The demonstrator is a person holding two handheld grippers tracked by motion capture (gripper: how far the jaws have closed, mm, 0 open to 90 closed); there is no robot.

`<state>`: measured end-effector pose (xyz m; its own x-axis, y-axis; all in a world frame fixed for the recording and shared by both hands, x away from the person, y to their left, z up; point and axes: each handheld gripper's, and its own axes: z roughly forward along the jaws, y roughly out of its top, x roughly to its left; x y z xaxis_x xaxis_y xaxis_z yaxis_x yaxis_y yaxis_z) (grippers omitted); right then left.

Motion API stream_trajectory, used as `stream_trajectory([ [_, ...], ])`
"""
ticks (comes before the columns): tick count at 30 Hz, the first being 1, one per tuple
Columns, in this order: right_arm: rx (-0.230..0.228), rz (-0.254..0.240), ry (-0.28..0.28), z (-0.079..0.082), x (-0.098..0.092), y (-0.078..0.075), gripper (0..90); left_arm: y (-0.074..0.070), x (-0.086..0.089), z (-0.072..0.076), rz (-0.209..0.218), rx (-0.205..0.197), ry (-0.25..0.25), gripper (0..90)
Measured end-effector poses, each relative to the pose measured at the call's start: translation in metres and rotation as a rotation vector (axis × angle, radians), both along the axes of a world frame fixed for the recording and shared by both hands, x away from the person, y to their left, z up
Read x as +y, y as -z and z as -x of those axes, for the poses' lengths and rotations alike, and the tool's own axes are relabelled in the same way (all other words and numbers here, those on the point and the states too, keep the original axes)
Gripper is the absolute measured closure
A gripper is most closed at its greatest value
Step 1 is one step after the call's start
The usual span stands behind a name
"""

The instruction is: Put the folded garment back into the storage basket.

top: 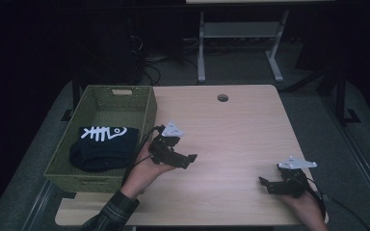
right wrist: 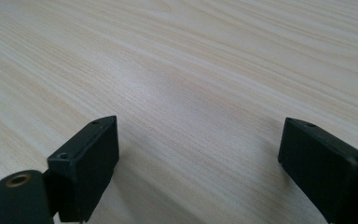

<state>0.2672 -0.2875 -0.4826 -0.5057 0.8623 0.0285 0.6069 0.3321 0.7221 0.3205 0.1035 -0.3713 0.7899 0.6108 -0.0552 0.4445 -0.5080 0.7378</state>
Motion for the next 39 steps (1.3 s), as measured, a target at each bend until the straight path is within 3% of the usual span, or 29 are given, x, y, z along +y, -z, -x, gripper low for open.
stream_trajectory([
  [9,0.0,0.0,0.0,0.0,0.0,0.0,11.9,0.028,-0.018,0.007,0.001,-0.028,0.023,13.8],
  [21,0.0,0.0,-0.001,0.0,0.0,0.0,11.8,0.071,-0.03,0.004,-0.079,-0.005,0.025,13.5],
  [26,0.0,0.0,-0.001,0.0,0.0,0.0,11.8,0.081,-0.032,0.002,-0.102,0.011,0.027,13.1],
  [36,0.0,0.0,-0.001,0.0,0.0,0.0,11.8,0.1,-0.034,0.0,-0.134,-0.012,0.011,12.8],
  [39,0.0,0.0,-0.001,0.0,0.0,0.0,11.8,0.103,-0.033,0.0,-0.096,-0.007,0.012,12.6],
])
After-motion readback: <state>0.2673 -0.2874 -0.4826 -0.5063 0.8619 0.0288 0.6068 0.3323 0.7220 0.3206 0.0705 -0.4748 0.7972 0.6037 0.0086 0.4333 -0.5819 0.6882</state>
